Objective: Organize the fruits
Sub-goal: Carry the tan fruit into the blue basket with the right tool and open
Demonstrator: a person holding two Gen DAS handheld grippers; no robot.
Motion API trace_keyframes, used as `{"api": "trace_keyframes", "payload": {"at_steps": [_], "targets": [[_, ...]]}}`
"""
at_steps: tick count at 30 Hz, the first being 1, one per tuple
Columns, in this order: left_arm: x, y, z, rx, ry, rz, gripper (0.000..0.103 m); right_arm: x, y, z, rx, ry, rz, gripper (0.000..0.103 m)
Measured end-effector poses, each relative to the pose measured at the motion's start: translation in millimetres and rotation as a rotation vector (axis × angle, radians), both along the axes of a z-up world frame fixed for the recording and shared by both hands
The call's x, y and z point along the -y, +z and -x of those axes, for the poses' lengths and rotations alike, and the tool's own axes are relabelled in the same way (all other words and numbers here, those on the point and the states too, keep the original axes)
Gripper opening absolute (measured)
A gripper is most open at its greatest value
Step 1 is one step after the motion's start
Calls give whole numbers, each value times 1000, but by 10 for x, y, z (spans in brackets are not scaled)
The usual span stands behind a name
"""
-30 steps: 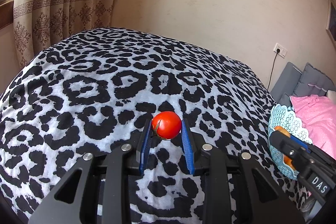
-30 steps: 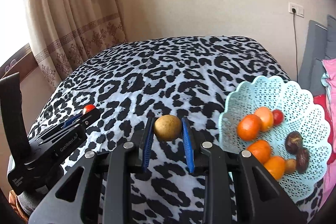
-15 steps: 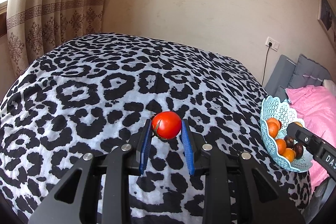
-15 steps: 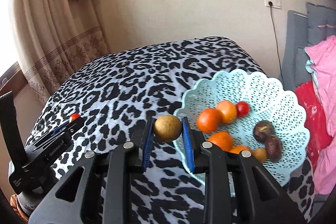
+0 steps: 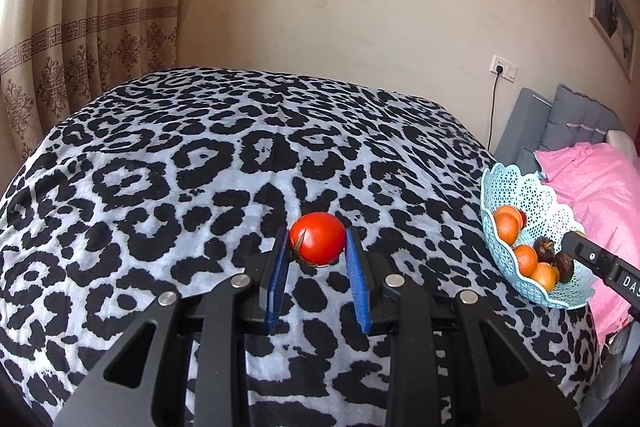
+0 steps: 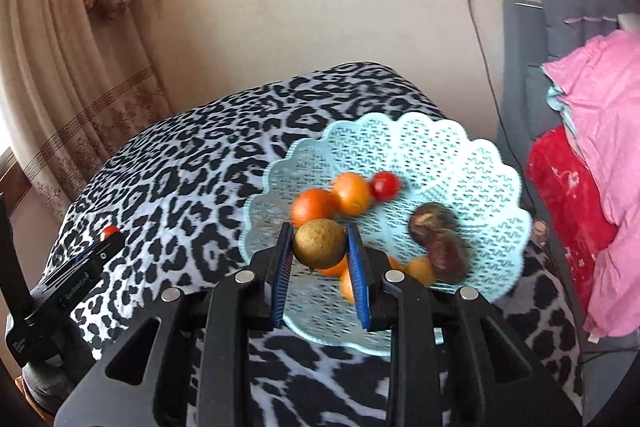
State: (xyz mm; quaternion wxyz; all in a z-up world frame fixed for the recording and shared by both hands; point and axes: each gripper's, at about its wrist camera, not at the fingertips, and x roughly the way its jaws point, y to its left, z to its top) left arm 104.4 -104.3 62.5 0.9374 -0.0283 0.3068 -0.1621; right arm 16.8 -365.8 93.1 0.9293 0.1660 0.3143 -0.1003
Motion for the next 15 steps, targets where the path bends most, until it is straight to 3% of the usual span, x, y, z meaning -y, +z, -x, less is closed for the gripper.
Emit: {"api": "trace_keyframes", "payload": {"at_steps": [15], "targets": [[110,-74,16,-6,-22,-41,28,339,-160,280,-24,-93,-28,27]]}}
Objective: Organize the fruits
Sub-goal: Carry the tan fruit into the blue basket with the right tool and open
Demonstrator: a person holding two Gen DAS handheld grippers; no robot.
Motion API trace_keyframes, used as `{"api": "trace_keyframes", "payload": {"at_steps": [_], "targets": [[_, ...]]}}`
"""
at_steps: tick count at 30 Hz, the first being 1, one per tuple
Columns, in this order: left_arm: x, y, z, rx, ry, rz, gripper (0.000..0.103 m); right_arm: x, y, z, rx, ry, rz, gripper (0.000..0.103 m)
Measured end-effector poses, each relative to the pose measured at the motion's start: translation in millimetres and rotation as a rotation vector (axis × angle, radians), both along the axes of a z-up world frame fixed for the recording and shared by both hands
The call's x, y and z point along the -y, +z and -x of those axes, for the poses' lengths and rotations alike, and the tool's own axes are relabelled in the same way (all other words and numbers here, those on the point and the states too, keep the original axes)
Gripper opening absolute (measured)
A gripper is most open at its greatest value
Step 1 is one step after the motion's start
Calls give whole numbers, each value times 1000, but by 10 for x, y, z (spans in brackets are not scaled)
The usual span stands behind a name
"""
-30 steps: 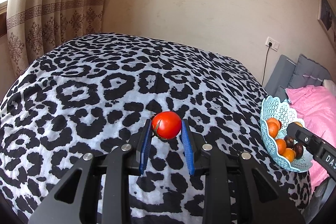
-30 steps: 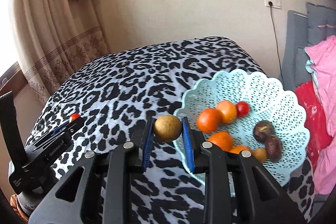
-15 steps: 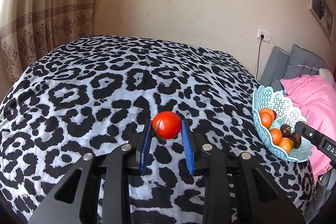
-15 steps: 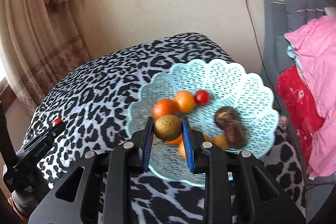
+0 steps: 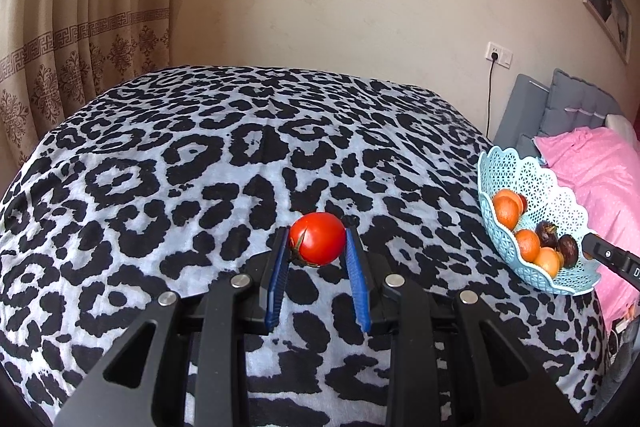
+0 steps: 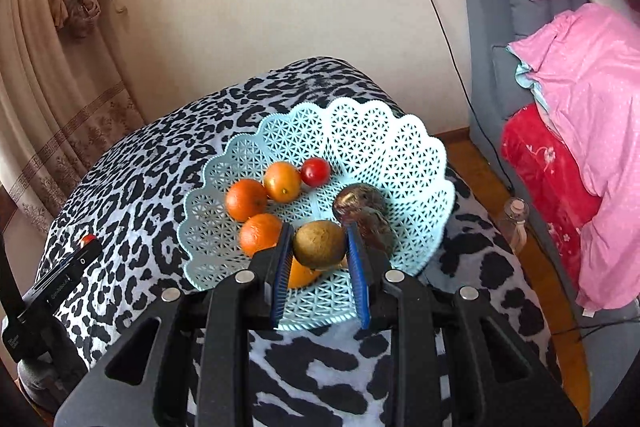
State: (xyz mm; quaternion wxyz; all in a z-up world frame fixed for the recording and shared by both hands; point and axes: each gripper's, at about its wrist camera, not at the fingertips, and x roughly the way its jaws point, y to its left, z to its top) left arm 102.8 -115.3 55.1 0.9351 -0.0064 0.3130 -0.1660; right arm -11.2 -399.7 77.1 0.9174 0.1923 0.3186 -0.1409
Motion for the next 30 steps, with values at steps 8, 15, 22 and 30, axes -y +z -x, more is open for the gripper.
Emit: {"api": "trace_keyframes", "payload": {"at_steps": [8,15,22,30], "targets": [[21,-52,-22,-7,5,-17,28,9,-57,34,5,9,-15,28],[51,-95,-38,-14,5,-33,28,100,-79,106,24,-12,-45,28],[59,-132,-64,-25,9,-42,28,138,-69,133,32,-1,-51,29],[45,-132,-62,-25,14,-33,28,170,-15,208,82,-33,-36,52]]}}
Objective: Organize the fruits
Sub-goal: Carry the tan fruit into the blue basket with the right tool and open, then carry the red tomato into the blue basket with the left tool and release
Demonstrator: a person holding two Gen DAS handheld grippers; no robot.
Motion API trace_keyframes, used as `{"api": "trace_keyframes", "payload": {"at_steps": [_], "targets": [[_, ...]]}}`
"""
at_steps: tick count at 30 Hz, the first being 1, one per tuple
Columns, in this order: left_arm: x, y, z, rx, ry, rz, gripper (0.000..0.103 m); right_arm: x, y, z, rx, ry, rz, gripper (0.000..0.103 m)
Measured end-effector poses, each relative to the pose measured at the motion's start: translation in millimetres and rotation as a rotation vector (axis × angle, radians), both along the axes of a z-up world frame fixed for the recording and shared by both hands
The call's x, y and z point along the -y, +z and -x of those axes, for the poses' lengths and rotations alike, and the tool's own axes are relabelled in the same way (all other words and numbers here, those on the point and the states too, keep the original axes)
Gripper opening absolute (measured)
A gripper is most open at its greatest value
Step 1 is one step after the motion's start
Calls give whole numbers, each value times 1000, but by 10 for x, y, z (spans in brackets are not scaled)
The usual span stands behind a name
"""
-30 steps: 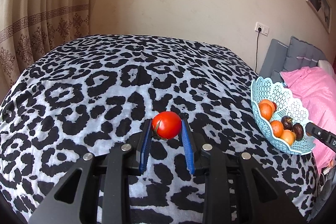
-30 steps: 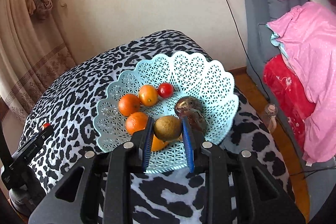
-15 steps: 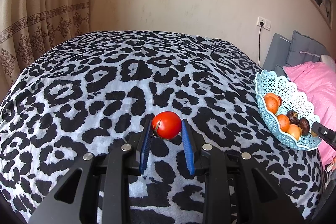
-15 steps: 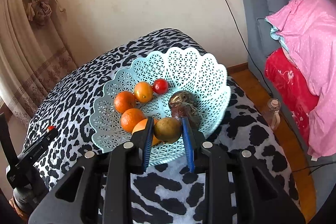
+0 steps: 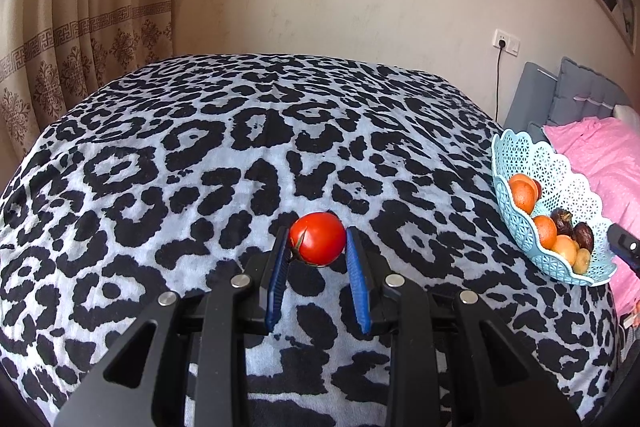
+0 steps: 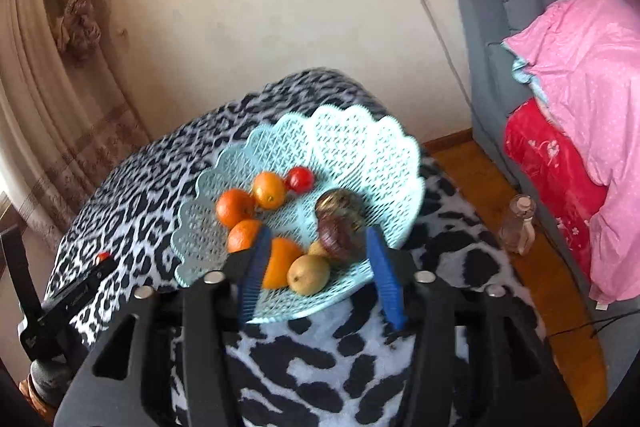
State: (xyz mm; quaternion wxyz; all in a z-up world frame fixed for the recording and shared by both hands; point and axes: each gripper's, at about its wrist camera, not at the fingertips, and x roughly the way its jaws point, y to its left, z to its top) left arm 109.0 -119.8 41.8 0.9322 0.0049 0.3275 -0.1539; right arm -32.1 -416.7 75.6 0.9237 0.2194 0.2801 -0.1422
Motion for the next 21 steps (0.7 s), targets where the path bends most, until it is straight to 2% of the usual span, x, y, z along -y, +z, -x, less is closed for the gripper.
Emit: {"api": "trace_keyframes", "payload": {"at_steps": [7,9,13,14,17,21], "targets": [[11,13,19,2,-18,9,28,56,65,151,33,-70,61,56],[25,25,35,-6,-34,24,28,59,64,168,35,-90,77,59],[124,59,97,-11,-81,35,28,39,12,182,28,-134,132,60],[159,74,125,-6,-94,32,28,44,1,187,30,-141,133,61],[294,129,217,8,-137,27,28,42,9,262,65,-199,147,77],[488,210,315,6,-206,50,28,22,20,285,77,-199,159,77]]}}
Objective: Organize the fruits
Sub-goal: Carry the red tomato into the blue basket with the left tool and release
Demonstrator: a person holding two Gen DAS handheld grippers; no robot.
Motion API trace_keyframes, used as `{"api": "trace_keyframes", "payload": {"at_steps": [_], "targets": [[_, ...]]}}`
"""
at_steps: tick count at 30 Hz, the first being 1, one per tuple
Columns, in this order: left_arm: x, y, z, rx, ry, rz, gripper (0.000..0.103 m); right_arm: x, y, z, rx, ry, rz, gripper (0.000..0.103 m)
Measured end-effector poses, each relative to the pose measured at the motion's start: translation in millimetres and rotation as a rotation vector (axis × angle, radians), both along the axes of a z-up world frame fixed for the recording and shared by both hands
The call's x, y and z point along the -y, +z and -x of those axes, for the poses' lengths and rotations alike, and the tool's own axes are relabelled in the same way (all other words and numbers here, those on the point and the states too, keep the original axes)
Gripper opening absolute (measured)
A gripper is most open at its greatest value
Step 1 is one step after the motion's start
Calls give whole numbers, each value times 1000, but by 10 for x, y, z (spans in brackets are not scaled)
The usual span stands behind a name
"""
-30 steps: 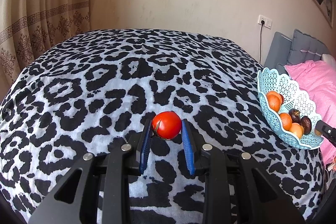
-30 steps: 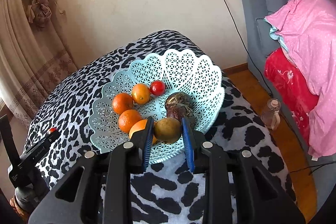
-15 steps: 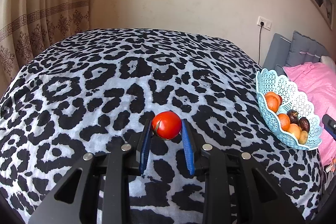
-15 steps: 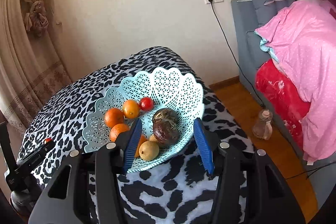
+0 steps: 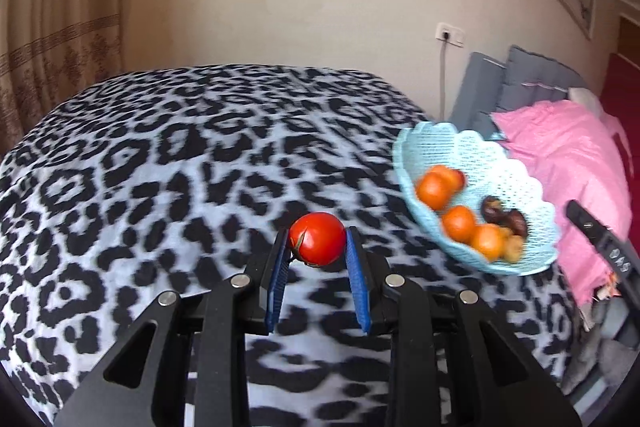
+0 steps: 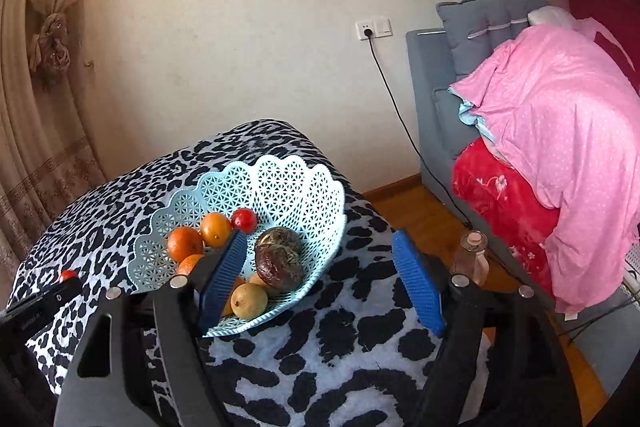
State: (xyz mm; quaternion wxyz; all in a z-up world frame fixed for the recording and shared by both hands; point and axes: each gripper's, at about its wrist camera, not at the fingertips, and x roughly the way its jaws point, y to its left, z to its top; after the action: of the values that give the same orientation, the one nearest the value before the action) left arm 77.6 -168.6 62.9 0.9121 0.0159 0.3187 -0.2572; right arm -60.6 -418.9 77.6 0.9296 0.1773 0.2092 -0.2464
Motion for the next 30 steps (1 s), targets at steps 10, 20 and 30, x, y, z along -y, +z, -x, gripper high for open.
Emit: {"api": "trace_keyframes", "payload": {"at_steps": [10,20,30], "targets": [[597,85,153,3,-153,-10,29,64,-57,-3,4,19,-52,80],[1019,20,161,-34,-236,-12,29,137,-83,32,21,19,-94,80],[1029,-45,143,-52,-253,0,32,123,-90,21,16,19,-92,80]]}}
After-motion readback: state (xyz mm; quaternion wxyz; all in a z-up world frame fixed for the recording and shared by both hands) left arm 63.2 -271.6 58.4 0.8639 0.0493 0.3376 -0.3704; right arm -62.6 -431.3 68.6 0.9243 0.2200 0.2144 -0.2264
